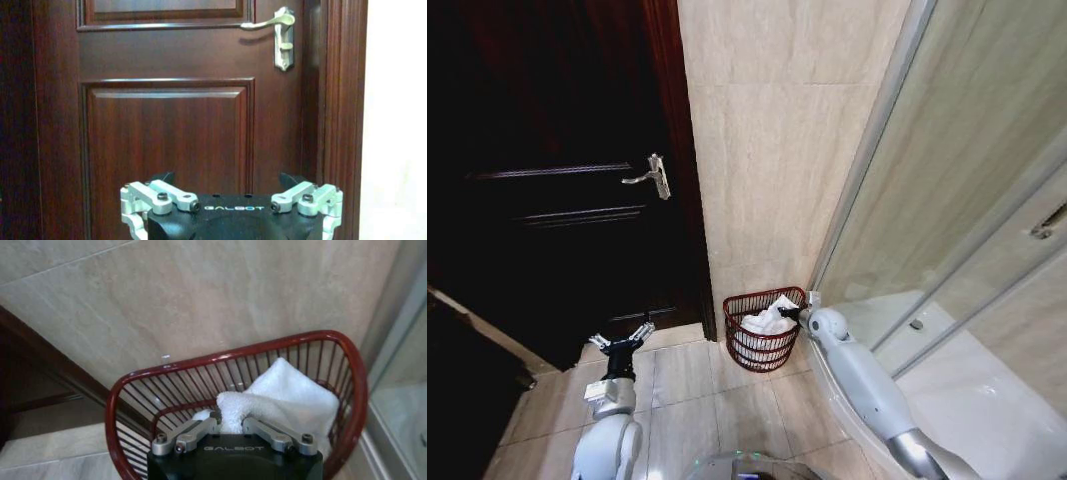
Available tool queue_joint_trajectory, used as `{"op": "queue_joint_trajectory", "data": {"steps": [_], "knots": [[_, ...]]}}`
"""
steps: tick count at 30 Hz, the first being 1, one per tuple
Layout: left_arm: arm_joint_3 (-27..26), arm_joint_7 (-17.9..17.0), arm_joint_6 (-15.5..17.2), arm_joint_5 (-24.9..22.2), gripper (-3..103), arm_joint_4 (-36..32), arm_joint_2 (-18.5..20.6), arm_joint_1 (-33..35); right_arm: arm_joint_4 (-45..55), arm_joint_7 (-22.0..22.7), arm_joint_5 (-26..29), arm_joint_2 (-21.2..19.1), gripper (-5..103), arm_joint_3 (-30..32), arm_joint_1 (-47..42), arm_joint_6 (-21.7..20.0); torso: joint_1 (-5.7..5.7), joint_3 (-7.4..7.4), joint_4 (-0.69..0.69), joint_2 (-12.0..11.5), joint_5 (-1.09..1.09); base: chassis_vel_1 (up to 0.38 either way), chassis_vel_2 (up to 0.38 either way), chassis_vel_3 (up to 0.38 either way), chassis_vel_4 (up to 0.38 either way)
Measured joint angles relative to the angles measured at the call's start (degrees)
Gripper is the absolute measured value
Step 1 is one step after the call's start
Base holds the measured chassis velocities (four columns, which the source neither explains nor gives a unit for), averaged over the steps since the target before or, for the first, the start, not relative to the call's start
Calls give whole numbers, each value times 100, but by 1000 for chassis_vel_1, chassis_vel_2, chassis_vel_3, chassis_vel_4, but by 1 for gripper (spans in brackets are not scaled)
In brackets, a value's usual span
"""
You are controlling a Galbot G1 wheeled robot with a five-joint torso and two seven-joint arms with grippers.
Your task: Discard the used towel into the hamper.
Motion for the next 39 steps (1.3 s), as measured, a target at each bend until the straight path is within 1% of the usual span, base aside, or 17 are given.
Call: {"op": "queue_joint_trajectory", "data": {"steps": [3, 4, 6, 7, 10, 13, 19, 24, 26, 30, 35, 37, 39], "knots": [[-11, -2, -62, -36, 100, 78, -23, -14, -245, -13, -34, 176, 4, -168, 211, 9, 0, 0, 2, 0, 1, 0, 0, 0, 0], [-11, -2, -62, -36, 100, 78, -23, -14, -245, -13, -34, 176, 4, -168, 211, 9, 0, 0, 2, 0, 1, 0, 0, 0, 0], [-22, -3, -83, -92, 100, 114, -13, -28, -544, -53, -117, 319, 4, -254, 395, 17, 0, 0, 4, 0, 0, 0, 0, 0, 0], [-22, -3, -83, -92, 100, 114, -13, -28, -544, -53, -117, 319, 4, -254, 395, 17, 0, 0, 4, 0, 0, 0, 0, 0, 0], [-37, -3, -79, -135, 100, 186, 81, -94, -999, -174, -214, 499, 4, -321, 638, 21, 0, 0, 3, 0, -1, 0, 0, 0, 0], [-43, -5, -28, -162, 100, 182, 142, -111, -1259, -220, -222, 564, 4, -349, 738, 23, 0, 0, 1, 0, -1, 0, 0, 0, 0], [-45, -11, 33, -166, 100, 117, 198, -105, -1787, -439, -334, 696, 4, -298, 848, 28, 0, -1, 1, 0, -1, 0, 0, 0, 0], [-2, -28, 79, -127, 100, 70, 171, -91, -2194, -616, -559, 834, 4, -236, 921, 31, 0, -1, 1, 0, -1, 0, 0, 0, 0], [37, -73, 101, -75, 100, 34, 139, -79, -2423, -750, -729, 917, 4, -171, 982, 33, 0, -1, 2, 0, -1, 0, 0, 0, 0], [67, -94, 120, -7, 100, 9, 111, -44, -2604, -916, -853, 986, 4, -149, 1036, 36, 0, 0, 1, 0, -1, 0, 0, 0, 0], [95, -111, 134, 49, 100, 6, 96, -43, -2711, -929, -918, 1127, 4, -157, 1046, 40, -1, 0, 1, 0, -1, 0, 0, 0, 0], [138, -172, 201, 81, 100, -57, 93, -61, -2930, -936, -985, 1333, 4, -106, 1050, 118, -1, -1, 2, 0, -1, 0, 0, 0, 0], [147, -182, 221, 86, 100, -80, 91, -61, -2980, -939, -989, 1374, 4, -86, 1050, 130, -1, 0, 2, 0, -1, 0, 0, 0, 0]]}}
